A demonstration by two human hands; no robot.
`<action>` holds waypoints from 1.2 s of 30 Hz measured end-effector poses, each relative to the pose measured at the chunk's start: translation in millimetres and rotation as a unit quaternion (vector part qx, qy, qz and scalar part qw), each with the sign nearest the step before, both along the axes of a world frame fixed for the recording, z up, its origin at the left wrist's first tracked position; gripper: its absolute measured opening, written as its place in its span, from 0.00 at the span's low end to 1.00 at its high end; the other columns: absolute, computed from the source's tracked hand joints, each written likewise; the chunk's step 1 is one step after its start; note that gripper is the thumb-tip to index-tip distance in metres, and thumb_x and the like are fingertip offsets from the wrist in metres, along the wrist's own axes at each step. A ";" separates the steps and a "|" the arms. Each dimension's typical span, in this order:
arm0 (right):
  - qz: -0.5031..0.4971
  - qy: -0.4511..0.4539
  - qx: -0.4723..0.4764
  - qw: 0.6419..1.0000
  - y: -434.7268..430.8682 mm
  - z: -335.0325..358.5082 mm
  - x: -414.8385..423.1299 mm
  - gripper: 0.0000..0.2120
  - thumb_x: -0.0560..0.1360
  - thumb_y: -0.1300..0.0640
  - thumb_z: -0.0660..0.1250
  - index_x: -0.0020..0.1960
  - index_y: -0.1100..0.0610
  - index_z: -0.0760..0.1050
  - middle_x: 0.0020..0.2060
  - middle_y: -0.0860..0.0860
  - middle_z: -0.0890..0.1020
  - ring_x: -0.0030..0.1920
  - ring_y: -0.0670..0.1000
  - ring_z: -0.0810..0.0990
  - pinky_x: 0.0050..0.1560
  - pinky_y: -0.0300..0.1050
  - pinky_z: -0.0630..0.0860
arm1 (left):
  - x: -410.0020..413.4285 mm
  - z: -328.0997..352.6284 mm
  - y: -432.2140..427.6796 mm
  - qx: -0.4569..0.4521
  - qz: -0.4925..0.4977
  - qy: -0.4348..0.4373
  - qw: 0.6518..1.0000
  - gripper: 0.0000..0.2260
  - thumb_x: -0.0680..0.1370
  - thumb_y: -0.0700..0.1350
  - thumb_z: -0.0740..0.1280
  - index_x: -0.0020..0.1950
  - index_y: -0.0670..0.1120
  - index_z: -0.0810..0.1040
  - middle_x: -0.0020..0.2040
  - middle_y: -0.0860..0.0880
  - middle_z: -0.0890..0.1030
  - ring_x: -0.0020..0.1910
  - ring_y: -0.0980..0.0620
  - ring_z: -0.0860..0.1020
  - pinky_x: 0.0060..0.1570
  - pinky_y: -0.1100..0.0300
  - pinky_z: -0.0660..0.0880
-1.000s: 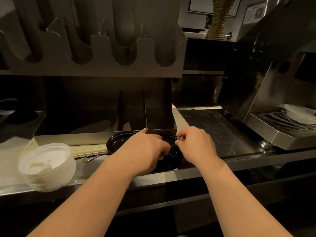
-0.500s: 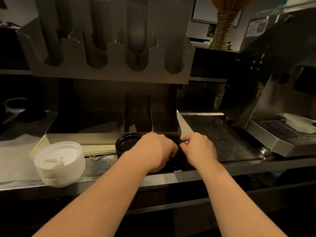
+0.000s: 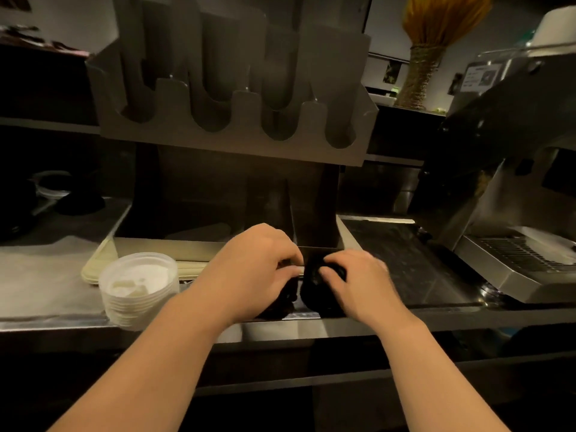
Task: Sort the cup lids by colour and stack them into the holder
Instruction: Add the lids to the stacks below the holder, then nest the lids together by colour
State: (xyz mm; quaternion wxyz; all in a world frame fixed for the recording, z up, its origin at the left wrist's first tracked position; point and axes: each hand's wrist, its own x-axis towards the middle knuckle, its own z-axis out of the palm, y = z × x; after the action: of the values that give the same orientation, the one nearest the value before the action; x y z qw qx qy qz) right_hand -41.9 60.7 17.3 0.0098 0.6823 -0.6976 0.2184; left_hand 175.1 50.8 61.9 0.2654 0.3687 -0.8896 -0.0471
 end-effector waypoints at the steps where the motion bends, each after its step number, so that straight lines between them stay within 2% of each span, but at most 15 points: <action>1: 0.002 -0.011 -0.036 0.999 1.4 6.0 4.8 0.12 0.80 0.46 0.65 0.61 0.45 0.79 0.54 0.41 0.80 0.62 0.47 0.75 0.66 0.49 0.70 | 14.9 -0.6 3.4 0.002 0.005 0.031 0.999 0.06 0.80 0.50 0.68 0.53 0.56 0.83 0.48 0.62 0.79 0.54 0.62 0.73 0.57 0.66 0.71; 3: 0.025 -0.050 -0.117 0.992 3.9 23.1 27.0 0.06 0.79 0.51 0.67 0.55 0.46 0.80 0.48 0.40 0.78 0.56 0.44 0.76 0.55 0.38 0.69 | 47.3 -4.7 6.6 -0.001 0.035 0.096 0.995 0.04 0.78 0.48 0.70 0.51 0.55 0.84 0.44 0.63 0.78 0.50 0.62 0.75 0.51 0.71 0.69; 5: 0.063 -0.087 -0.156 0.982 6.7 40.9 65.3 0.04 0.79 0.54 0.67 0.52 0.46 0.79 0.44 0.39 0.79 0.49 0.39 0.75 0.49 0.30 0.66 | 82.3 -8.4 9.4 -0.015 0.079 0.156 0.985 0.03 0.77 0.47 0.72 0.49 0.55 0.84 0.43 0.62 0.81 0.48 0.61 0.77 0.47 0.71 0.72; 8: 0.172 -0.157 -0.165 0.958 10.9 58.3 145.8 0.05 0.77 0.56 0.68 0.50 0.47 0.80 0.43 0.39 0.81 0.48 0.39 0.78 0.46 0.30 0.70 | 142.8 -7.9 15.6 -0.041 0.159 0.225 0.960 0.00 0.76 0.48 0.74 0.45 0.53 0.84 0.40 0.60 0.82 0.45 0.59 0.79 0.44 0.65 0.75; 11: 0.267 -0.211 -0.103 0.935 5.4 57.1 231.0 0.06 0.77 0.55 0.69 0.50 0.45 0.80 0.43 0.38 0.81 0.48 0.37 0.78 0.45 0.28 0.73 | 209.3 -9.7 17.0 -0.022 0.257 0.239 0.936 0.06 0.76 0.52 0.72 0.40 0.53 0.82 0.36 0.58 0.80 0.42 0.57 0.78 0.44 0.59 0.75; 14: 0.313 -0.190 -0.037 0.930 -8.8 43.4 312.1 0.05 0.77 0.53 0.69 0.50 0.44 0.80 0.42 0.38 0.81 0.46 0.37 0.78 0.46 0.33 0.74 | 280.7 -18.1 15.6 -0.008 0.369 0.191 0.909 0.11 0.76 0.57 0.68 0.40 0.53 0.82 0.38 0.57 0.81 0.44 0.58 0.78 0.47 0.53 0.76; 17: 0.332 -0.167 0.008 0.928 -30.4 26.1 381.7 0.04 0.77 0.52 0.68 0.51 0.45 0.80 0.42 0.40 0.81 0.44 0.40 0.78 0.47 0.39 0.76 | 351.2 -27.5 14.4 0.038 0.475 0.110 0.872 0.09 0.76 0.58 0.68 0.46 0.54 0.82 0.45 0.55 0.81 0.51 0.53 0.77 0.50 0.54 0.76; 20: 0.321 -0.142 0.052 0.935 -57.7 17.7 443.3 0.07 0.78 0.52 0.65 0.55 0.45 0.78 0.49 0.42 0.81 0.47 0.45 0.78 0.48 0.44 0.76 | 412.7 -37.4 5.1 0.116 0.532 0.017 0.839 0.12 0.76 0.59 0.67 0.57 0.57 0.79 0.57 0.53 0.77 0.61 0.48 0.71 0.58 0.50 0.74; 22: 0.319 -0.148 0.070 0.934 -77.1 14.8 481.8 0.11 0.79 0.52 0.64 0.60 0.46 0.76 0.55 0.44 0.78 0.49 0.46 0.76 0.48 0.44 0.73 | 444.4 -43.7 -7.9 0.155 0.561 -0.002 0.813 0.17 0.76 0.61 0.66 0.63 0.58 0.75 0.62 0.52 0.72 0.65 0.47 0.67 0.62 0.48 0.72; 24: 0.321 -0.146 0.085 0.932 -96.1 11.6 518.0 0.16 0.79 0.52 0.65 0.66 0.47 0.73 0.61 0.47 0.75 0.54 0.48 0.75 0.51 0.44 0.73 | 467.5 -50.4 -22.7 0.131 0.597 -0.001 0.792 0.20 0.76 0.61 0.66 0.66 0.57 0.72 0.65 0.50 0.70 0.67 0.46 0.66 0.63 0.48 0.71; 27: 0.317 -0.148 0.094 0.932 -124.9 6.5 565.5 0.24 0.77 0.52 0.68 0.72 0.49 0.68 0.67 0.52 0.70 0.64 0.55 0.74 0.62 0.51 0.75 | 486.0 -60.3 -39.1 0.090 0.644 0.004 0.760 0.21 0.77 0.58 0.66 0.68 0.54 0.70 0.70 0.46 0.66 0.70 0.44 0.62 0.67 0.48 0.67; 31: 0.310 -0.148 0.090 0.935 -160.2 7.5 611.2 0.32 0.74 0.47 0.71 0.75 0.47 0.63 0.71 0.53 0.63 0.70 0.59 0.65 0.70 0.52 0.69 | 487.7 -72.5 -48.5 0.022 0.650 0.046 0.758 0.20 0.77 0.57 0.67 0.67 0.54 0.71 0.72 0.46 0.66 0.73 0.45 0.59 0.68 0.48 0.62; 33: 0.301 -0.105 0.102 0.942 -177.5 8.1 628.7 0.36 0.73 0.43 0.72 0.76 0.44 0.61 0.75 0.55 0.57 0.74 0.62 0.60 0.73 0.59 0.65 | 491.6 -76.4 -51.1 0.009 0.645 0.076 0.761 0.19 0.76 0.54 0.67 0.66 0.55 0.73 0.68 0.48 0.68 0.71 0.46 0.62 0.67 0.48 0.64; 35: 0.291 -0.055 0.127 0.947 -190.2 7.7 640.9 0.35 0.71 0.39 0.74 0.74 0.44 0.65 0.76 0.56 0.59 0.75 0.63 0.60 0.72 0.63 0.65 | 497.7 -80.0 -52.7 0.025 0.642 0.107 0.759 0.17 0.76 0.52 0.67 0.65 0.55 0.74 0.65 0.50 0.71 0.68 0.47 0.64 0.65 0.49 0.65; 36: 0.294 -0.049 0.137 0.945 -193.8 6.0 645.2 0.30 0.71 0.39 0.74 0.69 0.46 0.71 0.72 0.56 0.65 0.72 0.62 0.67 0.68 0.60 0.71 | 499.7 -82.0 -53.1 0.033 0.641 0.120 0.757 0.17 0.75 0.51 0.67 0.64 0.55 0.74 0.64 0.50 0.71 0.67 0.46 0.65 0.64 0.49 0.66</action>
State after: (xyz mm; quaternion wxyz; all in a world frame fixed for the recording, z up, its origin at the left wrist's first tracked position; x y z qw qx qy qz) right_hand 603.4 -133.0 23.2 -0.1827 0.8403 -0.4890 0.1465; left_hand 674.8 -2.4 -20.1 0.3255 0.8526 -0.4042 0.0610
